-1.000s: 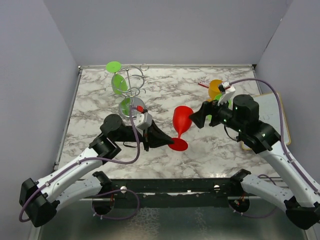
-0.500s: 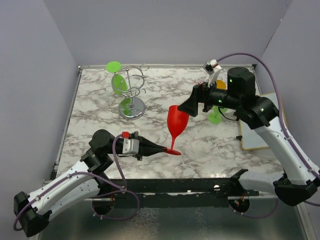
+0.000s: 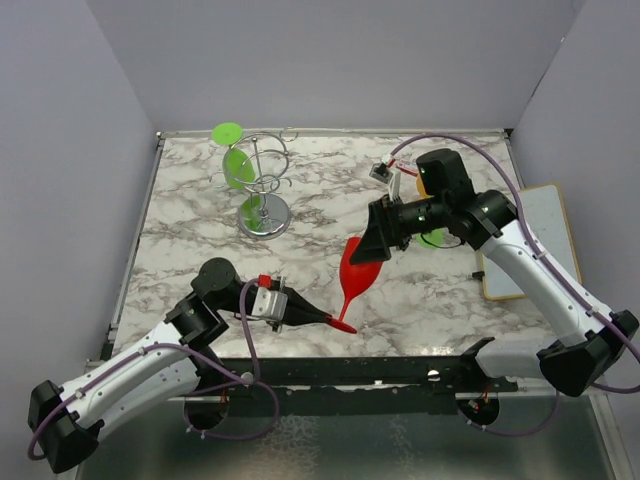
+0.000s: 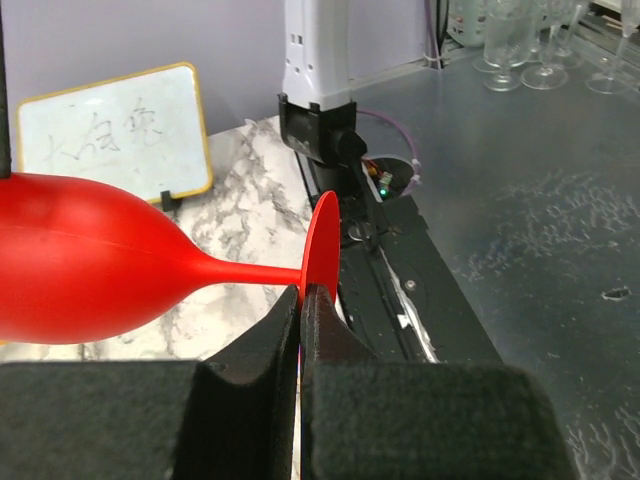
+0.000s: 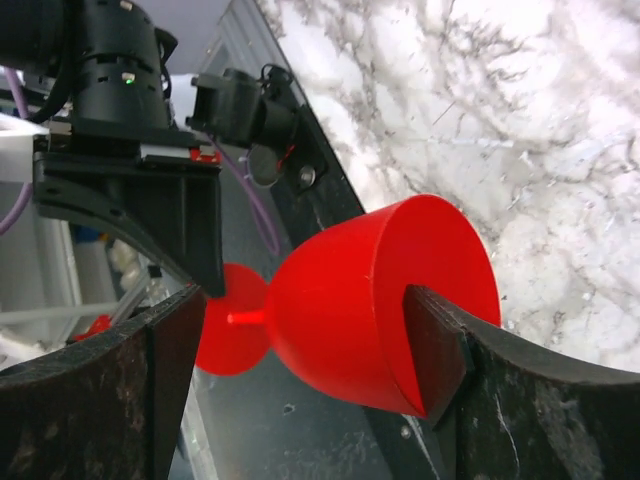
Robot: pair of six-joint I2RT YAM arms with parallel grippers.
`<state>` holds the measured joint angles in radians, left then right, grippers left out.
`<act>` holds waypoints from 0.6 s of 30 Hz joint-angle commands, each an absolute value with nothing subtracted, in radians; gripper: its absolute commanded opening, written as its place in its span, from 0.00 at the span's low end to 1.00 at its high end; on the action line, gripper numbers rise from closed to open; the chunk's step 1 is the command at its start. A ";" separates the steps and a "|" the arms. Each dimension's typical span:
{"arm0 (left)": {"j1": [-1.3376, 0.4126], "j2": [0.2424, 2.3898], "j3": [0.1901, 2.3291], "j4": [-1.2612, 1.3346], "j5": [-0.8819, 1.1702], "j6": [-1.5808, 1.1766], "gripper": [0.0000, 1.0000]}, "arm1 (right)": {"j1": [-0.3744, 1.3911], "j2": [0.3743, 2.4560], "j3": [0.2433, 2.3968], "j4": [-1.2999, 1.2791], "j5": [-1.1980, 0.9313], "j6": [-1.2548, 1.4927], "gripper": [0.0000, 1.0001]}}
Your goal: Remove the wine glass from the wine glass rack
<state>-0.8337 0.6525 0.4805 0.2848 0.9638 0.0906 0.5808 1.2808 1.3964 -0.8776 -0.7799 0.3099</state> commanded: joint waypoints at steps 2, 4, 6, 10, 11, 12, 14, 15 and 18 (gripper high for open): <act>-0.839 0.646 0.499 0.166 1.038 0.194 0.00 | 0.581 1.251 1.361 -0.921 -0.943 0.312 0.77; -0.838 0.638 0.492 0.156 1.045 0.208 0.00 | 0.581 1.237 1.355 -0.953 -0.958 0.304 0.74; -0.838 0.636 0.488 0.154 1.062 0.213 0.00 | 0.581 1.211 1.325 -0.956 -1.001 0.309 0.71; -0.839 0.646 0.493 0.144 1.111 0.220 0.00 | 0.581 1.136 1.249 -0.917 -1.103 0.359 0.70; -0.839 0.646 0.492 0.142 1.120 0.222 0.00 | 0.581 1.122 1.240 -0.916 -1.120 0.368 0.69; -0.839 0.646 0.492 0.142 1.127 0.225 0.00 | 0.581 1.107 1.235 -0.922 -1.125 0.372 0.69; -0.839 0.646 0.490 0.142 1.134 0.225 0.00 | 0.581 1.073 1.225 -0.929 -1.123 0.386 0.69; -0.839 0.647 0.491 0.141 1.141 0.225 0.00 | 0.581 1.058 1.216 -0.925 -1.131 0.394 0.69; -0.839 0.656 0.502 0.141 1.157 0.226 0.00 | 0.581 1.022 1.172 -0.901 -1.169 0.427 0.64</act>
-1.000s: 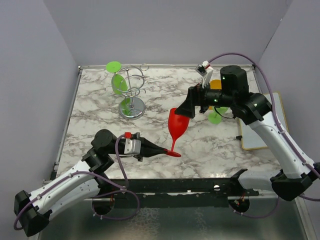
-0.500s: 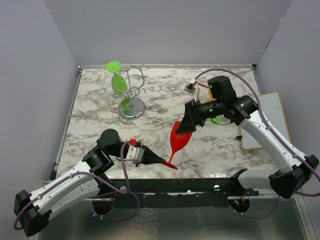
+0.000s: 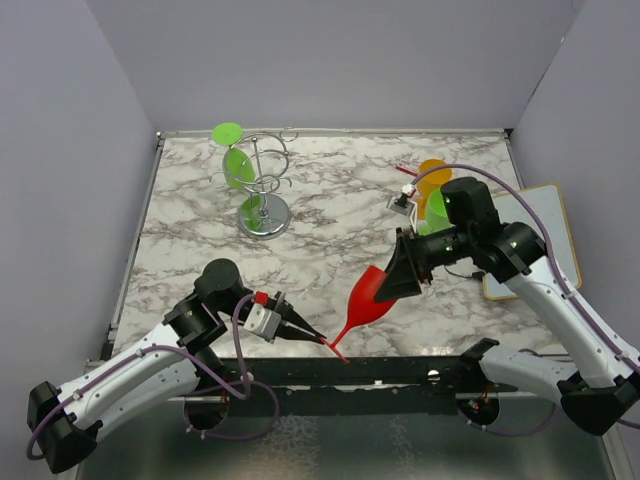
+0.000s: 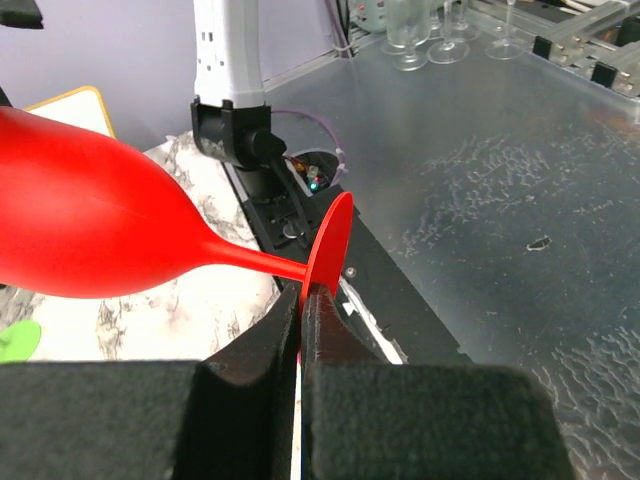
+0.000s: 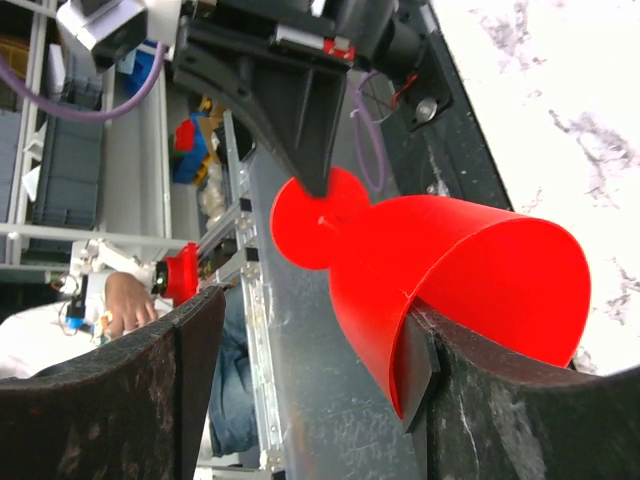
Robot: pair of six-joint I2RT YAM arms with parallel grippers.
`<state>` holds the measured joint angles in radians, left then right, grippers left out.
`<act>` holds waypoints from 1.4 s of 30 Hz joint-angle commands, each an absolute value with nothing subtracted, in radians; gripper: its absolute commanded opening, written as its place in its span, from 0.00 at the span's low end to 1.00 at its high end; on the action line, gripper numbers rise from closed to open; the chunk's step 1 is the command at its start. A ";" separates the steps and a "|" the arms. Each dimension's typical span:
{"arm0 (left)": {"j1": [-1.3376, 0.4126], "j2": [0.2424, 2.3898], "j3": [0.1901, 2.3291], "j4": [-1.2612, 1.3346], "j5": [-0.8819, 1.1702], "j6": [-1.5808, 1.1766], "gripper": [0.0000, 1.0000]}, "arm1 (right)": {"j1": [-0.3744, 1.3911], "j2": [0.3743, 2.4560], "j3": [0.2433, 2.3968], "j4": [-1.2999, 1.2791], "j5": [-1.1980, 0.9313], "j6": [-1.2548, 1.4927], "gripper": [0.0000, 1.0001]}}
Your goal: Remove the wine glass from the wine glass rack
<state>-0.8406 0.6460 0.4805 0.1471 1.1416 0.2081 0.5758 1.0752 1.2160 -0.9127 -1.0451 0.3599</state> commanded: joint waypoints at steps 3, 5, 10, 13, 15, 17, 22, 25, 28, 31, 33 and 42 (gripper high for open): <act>-0.838 0.666 0.508 0.140 1.164 0.230 0.00 | 0.581 0.995 1.138 -0.891 -1.192 0.440 0.59; -0.839 0.669 0.508 0.140 1.164 0.233 0.00 | 0.581 0.977 1.117 -0.881 -1.210 0.457 0.53; -0.838 0.676 0.501 0.140 1.164 0.229 0.00 | 0.581 0.928 1.073 -0.860 -1.232 0.503 0.34; -0.839 0.681 0.501 0.138 1.161 0.229 0.00 | 0.581 0.893 1.046 -0.849 -1.238 0.523 0.23; -0.839 0.687 0.503 0.139 1.154 0.225 0.00 | 0.580 0.865 1.032 -0.833 -1.229 0.534 0.17; -0.839 0.698 0.506 0.138 1.145 0.220 0.00 | 0.581 0.840 1.034 -0.842 -1.189 0.523 0.10; -0.839 0.719 0.517 0.138 1.082 0.207 0.23 | 0.581 0.818 1.034 -0.915 -1.030 0.455 0.01; -0.837 0.707 0.525 0.115 1.042 0.241 0.60 | 0.581 0.818 1.043 -0.984 -0.878 0.405 0.01; -0.838 0.682 0.547 0.040 1.001 0.352 0.75 | 0.581 0.817 1.056 -1.044 -0.716 0.369 0.01; -0.838 0.651 0.549 0.038 0.918 0.381 0.98 | 0.581 0.807 1.072 -1.096 -0.506 0.343 0.01; -0.837 0.633 0.553 0.039 0.874 0.392 0.99 | 0.581 0.794 1.083 -1.110 -0.373 0.334 0.01; -0.837 0.587 0.540 0.103 0.733 0.375 0.99 | 0.581 0.894 1.125 -1.037 0.152 0.403 0.01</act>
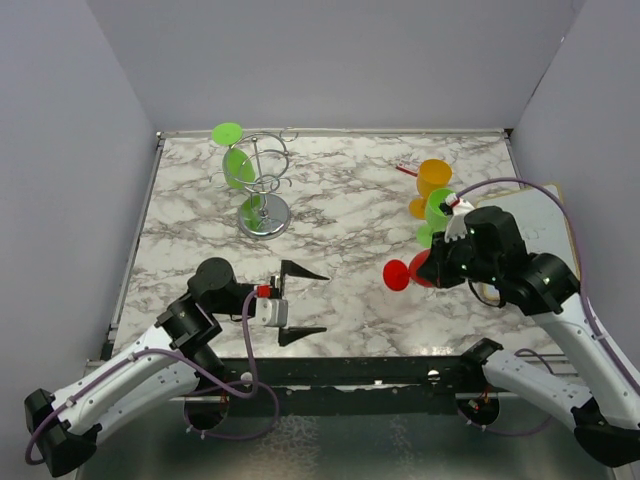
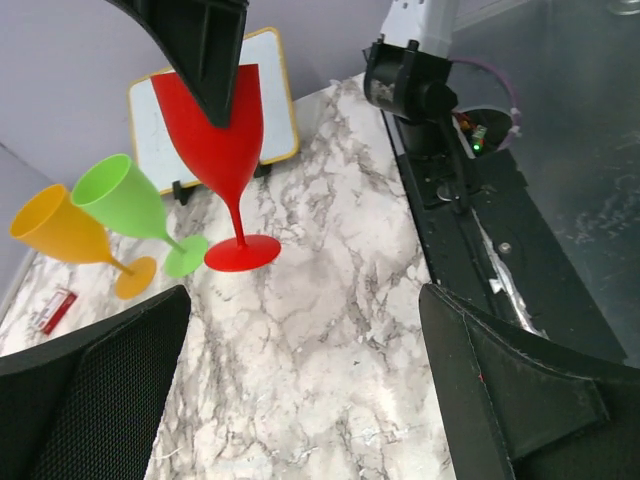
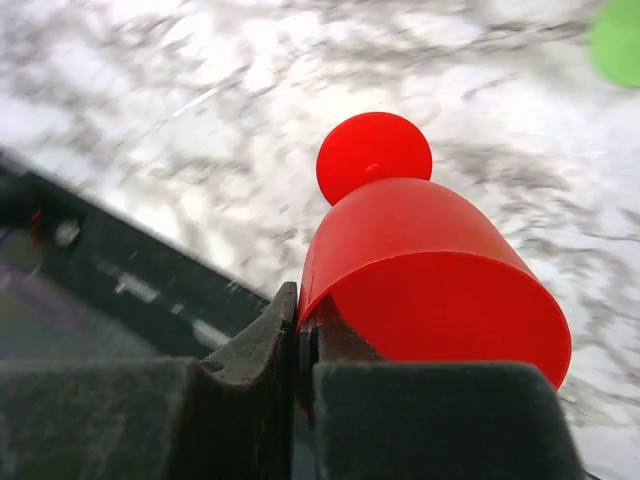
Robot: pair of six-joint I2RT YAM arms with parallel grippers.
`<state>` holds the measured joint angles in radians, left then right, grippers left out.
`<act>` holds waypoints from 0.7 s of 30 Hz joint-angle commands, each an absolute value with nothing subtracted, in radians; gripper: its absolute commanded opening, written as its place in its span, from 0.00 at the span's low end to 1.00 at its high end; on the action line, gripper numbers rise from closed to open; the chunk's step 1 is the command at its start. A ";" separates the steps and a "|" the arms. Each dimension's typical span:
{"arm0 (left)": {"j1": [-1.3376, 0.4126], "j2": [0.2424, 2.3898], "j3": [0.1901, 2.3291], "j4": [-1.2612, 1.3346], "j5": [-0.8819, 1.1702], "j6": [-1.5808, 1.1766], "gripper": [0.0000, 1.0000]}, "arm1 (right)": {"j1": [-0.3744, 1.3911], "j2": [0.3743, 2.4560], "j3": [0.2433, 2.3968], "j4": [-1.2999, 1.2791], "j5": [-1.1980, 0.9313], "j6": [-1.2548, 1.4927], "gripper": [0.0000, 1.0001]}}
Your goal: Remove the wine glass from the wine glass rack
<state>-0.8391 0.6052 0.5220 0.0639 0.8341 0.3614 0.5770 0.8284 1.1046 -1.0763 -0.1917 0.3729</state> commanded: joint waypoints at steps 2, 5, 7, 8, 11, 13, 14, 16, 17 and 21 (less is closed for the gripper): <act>-0.838 0.587 0.537 0.104 0.712 0.372 0.99 | 0.581 0.948 1.123 -1.006 0.191 0.394 0.01; -0.838 0.590 0.534 0.102 0.706 0.370 0.99 | 0.580 1.048 1.145 -1.011 0.260 0.402 0.01; -0.838 0.592 0.535 0.102 0.706 0.367 0.99 | 0.576 1.105 1.152 -1.031 0.321 0.432 0.01; -0.837 0.593 0.536 0.100 0.705 0.364 0.99 | 0.568 1.135 1.153 -1.036 0.328 0.445 0.01; -0.837 0.592 0.539 0.100 0.704 0.362 0.99 | 0.530 1.177 1.138 -1.023 0.274 0.439 0.01; -0.837 0.592 0.539 0.101 0.699 0.363 0.99 | 0.511 1.185 1.121 -1.008 0.286 0.433 0.01; -0.838 0.592 0.540 0.102 0.694 0.361 0.99 | 0.494 1.186 1.117 -1.006 0.293 0.434 0.01; -0.838 0.594 0.540 0.103 0.689 0.355 0.99 | 0.453 1.187 1.121 -0.992 0.277 0.419 0.01; -0.837 0.595 0.541 0.104 0.690 0.352 0.99 | 0.435 1.190 1.119 -0.979 0.270 0.404 0.01; -0.838 0.594 0.540 0.111 0.690 0.347 0.99 | 0.384 1.217 1.117 -0.962 0.237 0.371 0.01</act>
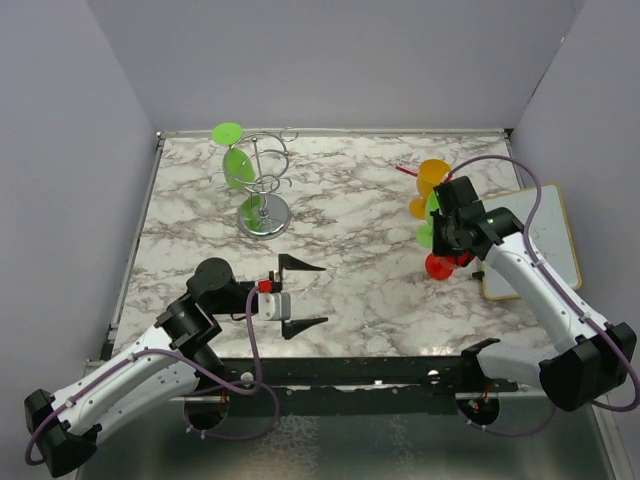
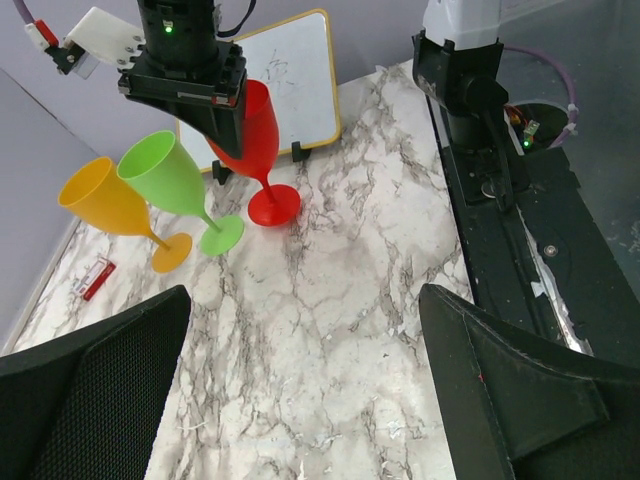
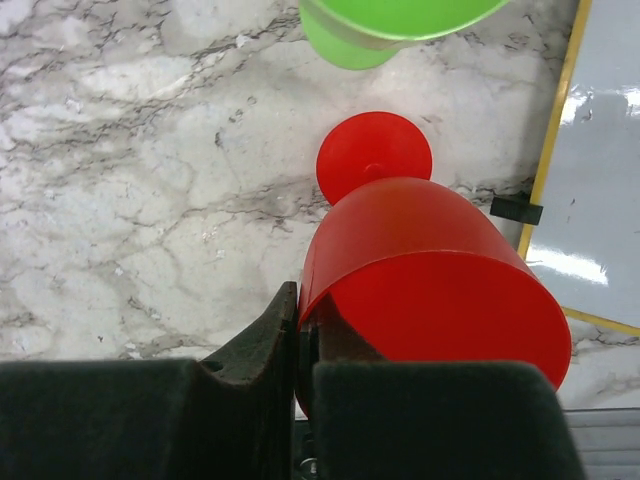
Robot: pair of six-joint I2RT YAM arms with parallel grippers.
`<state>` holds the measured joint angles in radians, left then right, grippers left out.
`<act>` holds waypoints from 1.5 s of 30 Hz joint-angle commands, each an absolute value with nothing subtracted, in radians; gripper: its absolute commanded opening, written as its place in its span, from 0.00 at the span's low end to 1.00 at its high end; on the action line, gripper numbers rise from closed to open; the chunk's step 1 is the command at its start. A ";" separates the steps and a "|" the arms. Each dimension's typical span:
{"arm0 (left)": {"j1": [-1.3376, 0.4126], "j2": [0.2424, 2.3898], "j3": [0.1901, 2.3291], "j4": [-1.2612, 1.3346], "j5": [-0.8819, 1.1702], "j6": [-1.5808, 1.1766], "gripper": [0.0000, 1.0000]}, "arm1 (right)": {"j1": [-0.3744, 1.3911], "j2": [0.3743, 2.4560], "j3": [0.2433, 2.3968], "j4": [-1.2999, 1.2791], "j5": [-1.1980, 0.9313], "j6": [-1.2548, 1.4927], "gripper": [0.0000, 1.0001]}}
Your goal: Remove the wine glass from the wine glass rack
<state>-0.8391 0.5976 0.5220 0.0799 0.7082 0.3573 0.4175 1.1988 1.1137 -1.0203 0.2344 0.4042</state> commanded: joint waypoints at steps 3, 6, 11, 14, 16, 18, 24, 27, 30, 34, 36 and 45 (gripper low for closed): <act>-0.837 0.597 0.539 0.115 0.675 0.342 0.99 | 0.380 1.214 1.107 -0.943 0.228 0.358 0.01; -0.838 0.602 0.540 0.115 0.673 0.341 0.99 | 0.378 1.224 1.101 -0.937 0.216 0.356 0.04; -0.838 0.610 0.538 0.123 0.674 0.337 0.99 | 0.379 1.240 1.092 -0.930 0.183 0.348 0.13; -0.838 0.616 0.539 0.133 0.666 0.335 0.99 | 0.379 1.238 1.095 -0.928 0.199 0.346 0.21; -0.837 0.622 0.541 0.146 0.663 0.328 0.99 | 0.379 1.236 1.095 -0.928 0.197 0.344 0.26; -0.837 0.626 0.543 0.154 0.664 0.320 0.99 | 0.379 1.235 1.095 -0.923 0.183 0.336 0.30; -0.838 0.609 0.548 0.163 0.629 0.294 0.99 | 0.379 1.211 1.114 -0.923 0.157 0.330 0.48; -0.837 0.604 0.551 0.185 0.578 0.252 0.99 | 0.379 1.181 1.124 -0.914 0.144 0.328 0.59; -0.836 0.616 0.567 0.186 0.542 0.216 0.99 | 0.378 1.153 1.130 -0.895 0.120 0.313 0.70; -0.826 0.655 0.606 0.167 0.522 0.185 0.99 | 0.378 1.126 1.162 -0.896 0.110 0.294 0.79; -0.820 0.675 0.624 0.158 0.508 0.161 0.99 | 0.379 1.102 1.174 -0.891 0.100 0.279 0.83; -0.805 0.770 0.740 0.133 0.513 0.056 0.99 | 0.379 0.932 1.150 -0.802 0.018 0.205 0.89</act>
<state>-0.8112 0.7368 0.6483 0.1387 0.5217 0.1452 0.3840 1.0012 1.1450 -0.8814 0.0574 0.2531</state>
